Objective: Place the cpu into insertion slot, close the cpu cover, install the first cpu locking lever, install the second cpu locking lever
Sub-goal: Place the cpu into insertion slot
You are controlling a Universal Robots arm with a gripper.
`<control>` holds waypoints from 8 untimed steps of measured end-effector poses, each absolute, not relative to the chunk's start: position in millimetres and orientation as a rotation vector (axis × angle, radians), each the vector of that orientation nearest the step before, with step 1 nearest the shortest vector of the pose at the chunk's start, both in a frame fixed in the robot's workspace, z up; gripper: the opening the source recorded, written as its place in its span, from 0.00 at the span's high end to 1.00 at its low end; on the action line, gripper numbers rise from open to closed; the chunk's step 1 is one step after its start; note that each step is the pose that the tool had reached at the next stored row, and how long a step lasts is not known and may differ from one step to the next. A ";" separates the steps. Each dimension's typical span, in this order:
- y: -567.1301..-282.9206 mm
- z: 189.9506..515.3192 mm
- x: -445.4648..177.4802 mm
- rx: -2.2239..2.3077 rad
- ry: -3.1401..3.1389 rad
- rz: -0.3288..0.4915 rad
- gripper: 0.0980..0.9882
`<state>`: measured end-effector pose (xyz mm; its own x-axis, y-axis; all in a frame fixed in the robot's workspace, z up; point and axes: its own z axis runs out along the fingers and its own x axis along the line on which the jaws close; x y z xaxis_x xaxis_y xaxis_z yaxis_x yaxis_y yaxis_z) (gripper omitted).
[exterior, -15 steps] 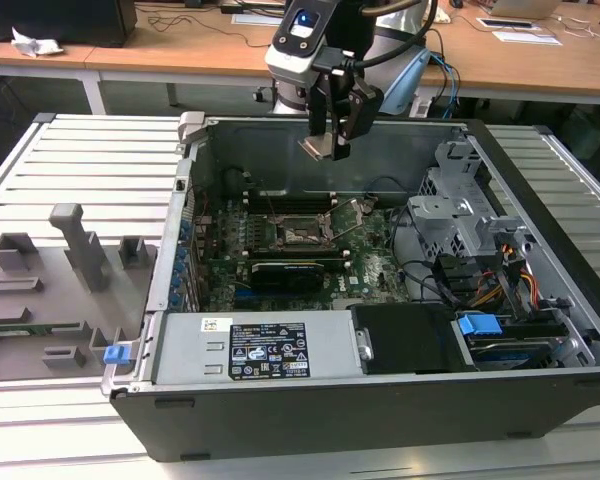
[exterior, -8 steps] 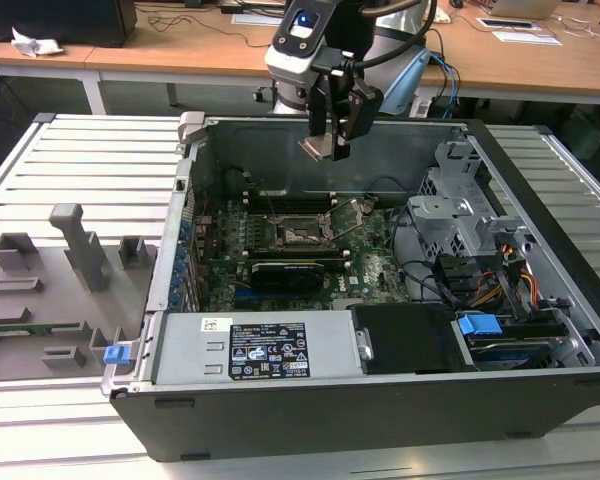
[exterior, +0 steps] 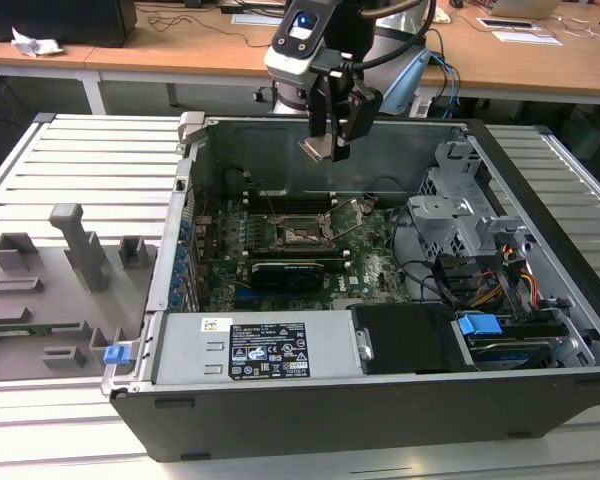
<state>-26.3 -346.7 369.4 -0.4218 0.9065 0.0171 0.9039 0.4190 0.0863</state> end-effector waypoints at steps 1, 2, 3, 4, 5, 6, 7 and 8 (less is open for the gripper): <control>-346.7 369.3 -26.3 1.672 2.619 0.127 0.51; -346.7 369.3 -26.3 1.673 2.618 0.127 0.51; -346.7 369.2 -26.3 1.674 2.618 0.127 0.51; -346.7 369.1 -26.3 1.675 2.617 0.128 0.51; -346.7 369.0 -26.3 1.676 2.616 0.127 0.51; -346.7 369.0 -26.3 1.676 2.616 0.127 0.51; -346.7 368.8 -26.3 1.679 2.614 0.127 0.51; -346.7 368.6 -26.3 1.680 2.613 0.127 0.51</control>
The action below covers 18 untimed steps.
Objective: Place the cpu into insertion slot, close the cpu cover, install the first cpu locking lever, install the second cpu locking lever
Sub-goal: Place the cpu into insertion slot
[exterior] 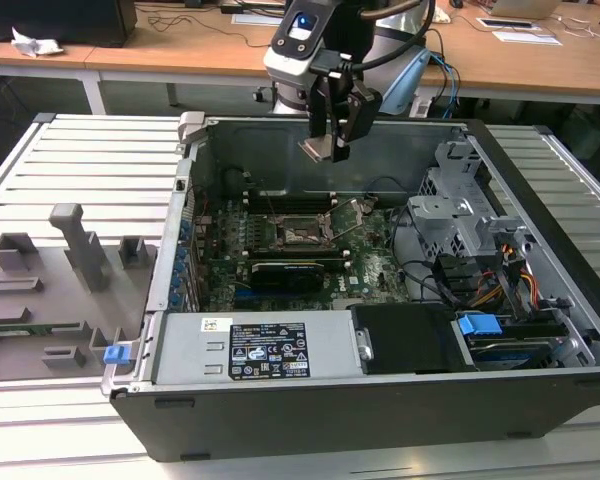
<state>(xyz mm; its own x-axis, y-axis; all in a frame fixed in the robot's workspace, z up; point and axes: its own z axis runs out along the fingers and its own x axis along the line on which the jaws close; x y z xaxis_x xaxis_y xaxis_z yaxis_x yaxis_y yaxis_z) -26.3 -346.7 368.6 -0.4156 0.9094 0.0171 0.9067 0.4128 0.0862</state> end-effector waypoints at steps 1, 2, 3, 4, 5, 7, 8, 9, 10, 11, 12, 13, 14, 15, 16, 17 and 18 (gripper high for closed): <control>-346.7 368.5 -26.3 1.682 2.612 0.127 0.51; -346.7 368.4 -26.3 1.683 2.612 0.127 0.51; -346.7 368.3 -26.3 1.684 2.611 0.127 0.51; -346.7 368.2 -26.3 1.685 2.610 0.127 0.51; -346.7 368.1 -26.3 1.686 2.610 0.127 0.51; -346.7 367.8 -26.3 1.689 2.607 0.127 0.51; -346.7 367.6 -26.3 1.691 2.606 0.127 0.51; -346.7 367.4 -26.3 1.692 2.605 0.127 0.51; -346.7 367.2 -26.3 1.695 2.603 0.127 0.51; -346.8 367.1 -26.3 1.696 2.602 0.127 0.51; -346.7 366.9 -26.4 1.698 2.601 0.127 0.51; -346.7 366.7 -26.5 1.700 2.599 0.127 0.51; -346.7 366.5 -26.6 1.704 2.597 0.127 0.51; -346.7 366.4 -26.6 1.711 2.592 0.127 0.51; -346.7 366.1 -26.6 1.722 2.584 0.127 0.51; -346.7 366.0 -26.7 1.738 2.573 0.126 0.51; -346.8 365.9 -26.7 1.751 2.563 0.126 0.51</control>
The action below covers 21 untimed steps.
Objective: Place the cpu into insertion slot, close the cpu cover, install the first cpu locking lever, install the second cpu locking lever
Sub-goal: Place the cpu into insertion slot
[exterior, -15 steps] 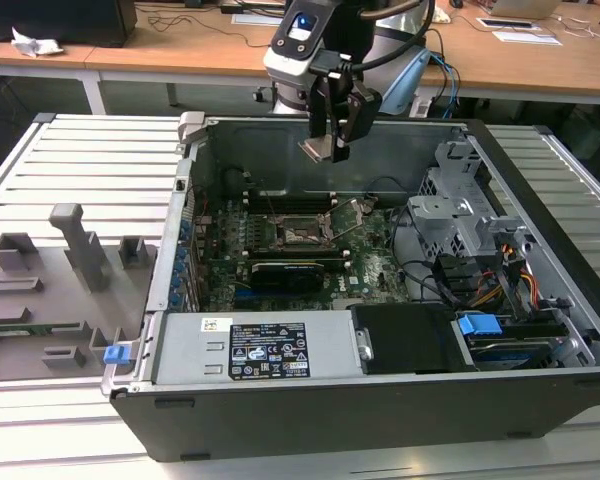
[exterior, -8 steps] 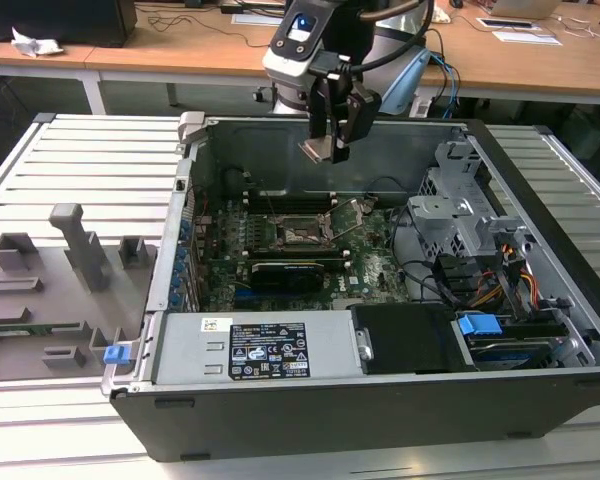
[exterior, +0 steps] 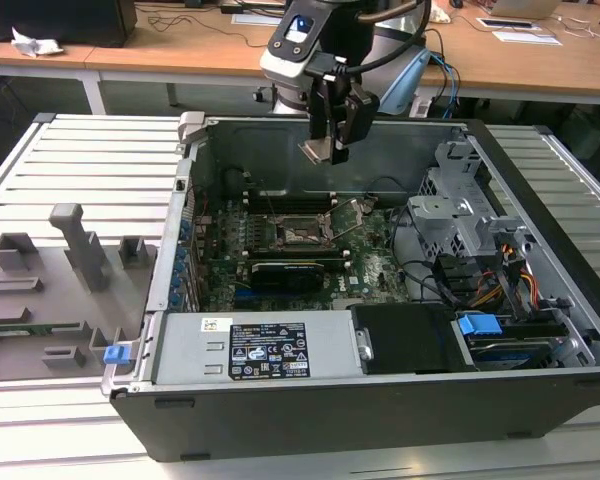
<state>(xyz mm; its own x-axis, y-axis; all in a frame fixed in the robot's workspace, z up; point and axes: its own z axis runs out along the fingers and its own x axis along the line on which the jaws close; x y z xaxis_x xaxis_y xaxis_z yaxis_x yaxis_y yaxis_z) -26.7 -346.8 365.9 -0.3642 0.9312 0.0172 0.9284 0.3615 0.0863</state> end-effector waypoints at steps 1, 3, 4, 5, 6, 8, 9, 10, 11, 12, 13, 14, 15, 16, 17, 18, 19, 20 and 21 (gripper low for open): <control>-346.8 365.6 -26.6 1.769 2.550 0.126 0.51; -346.7 364.4 -26.6 1.847 2.492 0.123 0.51; -346.7 363.1 -26.6 1.880 2.465 0.122 0.51; -346.7 362.1 -26.6 1.909 2.441 0.121 0.51; -346.7 361.5 -26.7 1.926 2.428 0.121 0.51; -346.7 360.8 -26.7 1.948 2.409 0.120 0.51; -346.7 360.4 -26.7 1.961 2.398 0.120 0.51; -346.7 360.2 -26.7 1.971 2.389 0.120 0.51; -346.8 360.0 -26.8 1.980 2.382 0.119 0.51; -346.8 359.7 -26.8 1.995 2.368 0.119 0.51; -346.8 359.3 -26.8 2.011 2.354 0.118 0.51; -346.7 359.2 -26.8 2.018 2.348 0.118 0.51; -346.7 358.9 -26.8 2.028 2.338 0.118 0.51; -346.7 358.7 -26.8 2.036 2.331 0.117 0.51; -346.8 358.5 -26.8 2.046 2.322 0.117 0.51; -346.7 358.2 -26.8 2.057 2.311 0.116 0.51; -346.7 358.0 -26.8 2.068 2.301 0.116 0.51; -346.8 357.7 -26.8 2.092 2.278 0.115 0.51; -346.7 357.4 -26.8 2.115 2.256 0.114 0.51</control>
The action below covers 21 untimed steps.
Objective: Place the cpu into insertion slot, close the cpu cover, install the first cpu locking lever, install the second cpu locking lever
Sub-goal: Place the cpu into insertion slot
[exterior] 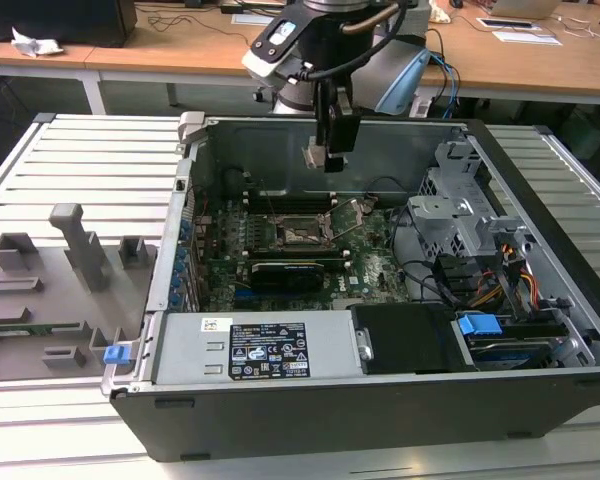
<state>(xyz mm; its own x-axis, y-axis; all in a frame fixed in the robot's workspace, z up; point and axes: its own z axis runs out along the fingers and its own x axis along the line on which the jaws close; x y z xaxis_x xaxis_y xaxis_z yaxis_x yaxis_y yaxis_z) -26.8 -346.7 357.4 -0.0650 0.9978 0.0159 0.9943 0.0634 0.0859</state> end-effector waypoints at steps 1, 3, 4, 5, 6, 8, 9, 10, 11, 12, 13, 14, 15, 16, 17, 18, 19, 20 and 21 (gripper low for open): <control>-346.7 357.1 -26.8 2.141 2.230 0.113 0.51; -346.7 356.7 -26.8 2.189 2.180 0.111 0.51; -346.7 356.4 -26.8 2.203 2.166 0.111 0.51; -346.7 356.2 -26.8 2.214 2.154 0.110 0.51; -346.7 355.8 -26.8 2.230 2.137 0.110 0.51; -346.7 354.7 -26.8 2.246 2.119 0.109 0.51; -346.7 354.3 -26.8 2.247 2.118 0.109 0.51; -346.8 353.0 -26.9 2.249 2.115 0.109 0.51; -346.7 349.5 -27.0 2.251 2.114 0.109 0.51; -346.7 346.4 -27.0 2.251 2.114 0.109 0.51; -346.7 344.1 -27.0 2.251 2.113 0.109 0.51; -346.8 342.4 -27.0 2.251 2.113 0.108 0.51; -346.7 339.7 -27.0 2.254 2.104 0.102 0.51; -346.7 338.2 -27.0 2.271 2.081 0.098 0.51; -346.7 336.7 -27.0 2.294 2.052 0.094 0.51; -346.8 335.4 -27.0 2.309 2.034 0.092 0.51; -346.7 334.7 -27.0 2.318 2.021 0.090 0.51; -346.7 333.1 -27.0 2.324 2.005 0.081 0.51; -346.7 331.7 -26.9 2.325 2.001 0.079 0.51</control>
<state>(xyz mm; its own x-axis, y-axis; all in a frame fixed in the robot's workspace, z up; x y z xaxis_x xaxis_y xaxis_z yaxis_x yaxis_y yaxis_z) -26.9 -346.7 331.7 0.1498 0.9887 -0.0088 0.9849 -0.1484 0.0886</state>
